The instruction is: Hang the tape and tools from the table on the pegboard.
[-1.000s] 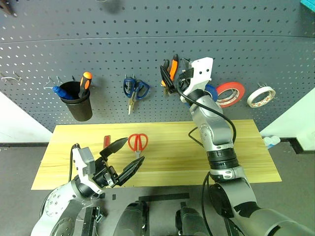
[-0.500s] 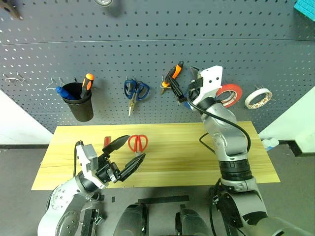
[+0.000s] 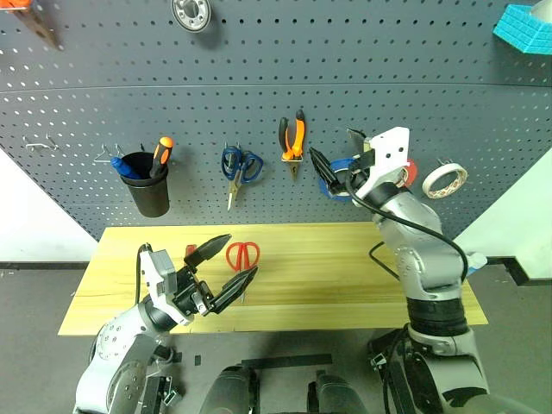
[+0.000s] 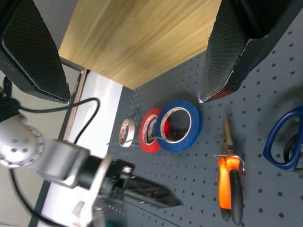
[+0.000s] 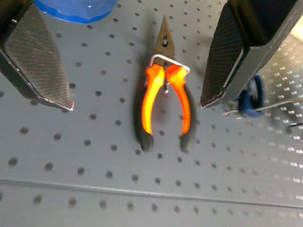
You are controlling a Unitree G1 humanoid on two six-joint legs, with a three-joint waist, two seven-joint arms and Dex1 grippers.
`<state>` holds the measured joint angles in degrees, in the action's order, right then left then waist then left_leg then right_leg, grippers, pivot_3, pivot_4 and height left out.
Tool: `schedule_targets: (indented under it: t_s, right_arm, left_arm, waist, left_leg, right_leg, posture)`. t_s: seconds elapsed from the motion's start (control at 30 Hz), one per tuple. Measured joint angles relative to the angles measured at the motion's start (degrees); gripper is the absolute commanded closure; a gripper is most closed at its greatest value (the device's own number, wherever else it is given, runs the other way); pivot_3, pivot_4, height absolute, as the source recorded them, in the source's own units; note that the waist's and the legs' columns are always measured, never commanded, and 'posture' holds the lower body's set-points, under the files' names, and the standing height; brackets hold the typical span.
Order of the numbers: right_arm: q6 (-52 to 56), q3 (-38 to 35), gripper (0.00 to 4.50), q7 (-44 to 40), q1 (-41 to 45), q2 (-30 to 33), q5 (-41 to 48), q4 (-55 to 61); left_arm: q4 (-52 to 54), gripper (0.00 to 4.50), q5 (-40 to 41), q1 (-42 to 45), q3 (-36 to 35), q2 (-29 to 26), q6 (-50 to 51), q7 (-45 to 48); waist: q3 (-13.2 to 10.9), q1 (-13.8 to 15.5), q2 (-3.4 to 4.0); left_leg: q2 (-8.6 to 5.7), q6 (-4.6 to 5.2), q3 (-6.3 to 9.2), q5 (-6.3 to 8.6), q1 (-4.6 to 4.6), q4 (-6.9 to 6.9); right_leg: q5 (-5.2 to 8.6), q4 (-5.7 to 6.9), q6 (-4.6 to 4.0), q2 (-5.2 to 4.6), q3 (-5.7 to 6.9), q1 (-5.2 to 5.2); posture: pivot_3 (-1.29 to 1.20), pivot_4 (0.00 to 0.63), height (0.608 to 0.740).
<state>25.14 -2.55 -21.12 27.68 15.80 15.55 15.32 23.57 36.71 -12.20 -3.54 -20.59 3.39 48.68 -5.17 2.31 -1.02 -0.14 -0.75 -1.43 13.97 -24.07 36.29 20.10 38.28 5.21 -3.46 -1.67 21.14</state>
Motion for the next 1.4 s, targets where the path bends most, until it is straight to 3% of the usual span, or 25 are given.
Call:
schedule_targets:
  t_s: [0.2, 0.5, 0.7, 0.97, 1.2, 1.4]
  right_arm:
    - [9.5, -3.36, 0.02, -5.38, -4.89, 7.17, 9.19, 11.13]
    - [19.92, -6.87, 0.02, -11.23, -11.17, 15.48, 23.24, 21.38]
    - [20.26, -7.1, 0.02, -14.74, -17.32, 20.25, 25.31, 22.65]
    - [20.11, -7.08, 0.02, -14.09, -19.15, 21.38, 25.75, 24.19]
    - [20.16, -6.54, 0.02, -12.23, -20.77, 21.29, 25.99, 25.57]
    - [20.73, -5.83, 0.02, -10.77, -20.84, 21.3, 27.04, 26.2]
  left_arm:
    - [-1.88, 0.0, -0.25, 0.5, -0.24, -0.14, -0.62, 0.99]
    - [-4.46, 0.0, -0.38, 1.21, -1.63, -1.73, 6.52, -5.22]
    - [-5.69, 0.0, -4.03, 2.28, -1.62, -2.4, 13.56, -12.69]
    - [-10.21, 0.0, -11.06, 8.13, 2.86, -2.59, 23.96, -21.4]
    - [-22.58, 0.0, -22.22, 16.06, 7.77, 4.27, 27.47, -33.05]
    - [-23.88, 0.0, -26.23, 17.58, 10.12, 11.52, 30.73, -39.39]
  waist:
    - [0.57, -0.09, 0.01]
    - [1.2, -0.01, -0.02]
    - [1.4, -0.1, -0.12]
    - [1.41, -0.06, -0.11]
    - [1.38, -0.09, -0.14]
    - [1.34, -0.14, -0.18]
  left_leg:
    - [0.01, 0.06, 0.01, 0.04, 0.74, -0.04]
    - [0.03, 0.08, 0.09, 0.05, 0.75, 0.04]
    - [0.03, 0.12, 0.09, 0.07, 0.75, 0.18]
    - [0.03, 0.18, 0.16, 0.11, 0.74, 0.43]
    - [0.03, 0.31, 0.2, 0.19, 0.67, 0.72]
    - [0.04, 0.34, 0.2, 0.23, 0.63, 0.71]
  right_leg:
    - [0.01, -0.1, -0.02, -0.02, 0.0, -0.74]
    - [0.01, -0.08, -0.01, -0.03, -0.04, -0.81]
    - [0.0, -0.03, 0.0, -0.04, -0.04, -0.86]
    - [-0.02, 0.06, 0.03, -0.02, -0.02, -0.94]
    - [-0.08, 0.08, 0.15, -0.07, 0.02, -1.01]
    - [-0.08, 0.02, 0.15, -0.12, -0.01, -0.99]
  posture:
    - [0.1, 0.0, 0.74]
    - [0.08, 0.001, 0.74]
    - [0.06, 0.007, 0.74]
    - [0.04, 0.028, 0.74]
    - [0.03, 0.052, 0.74]
    - [0.01, 0.07, 0.74]
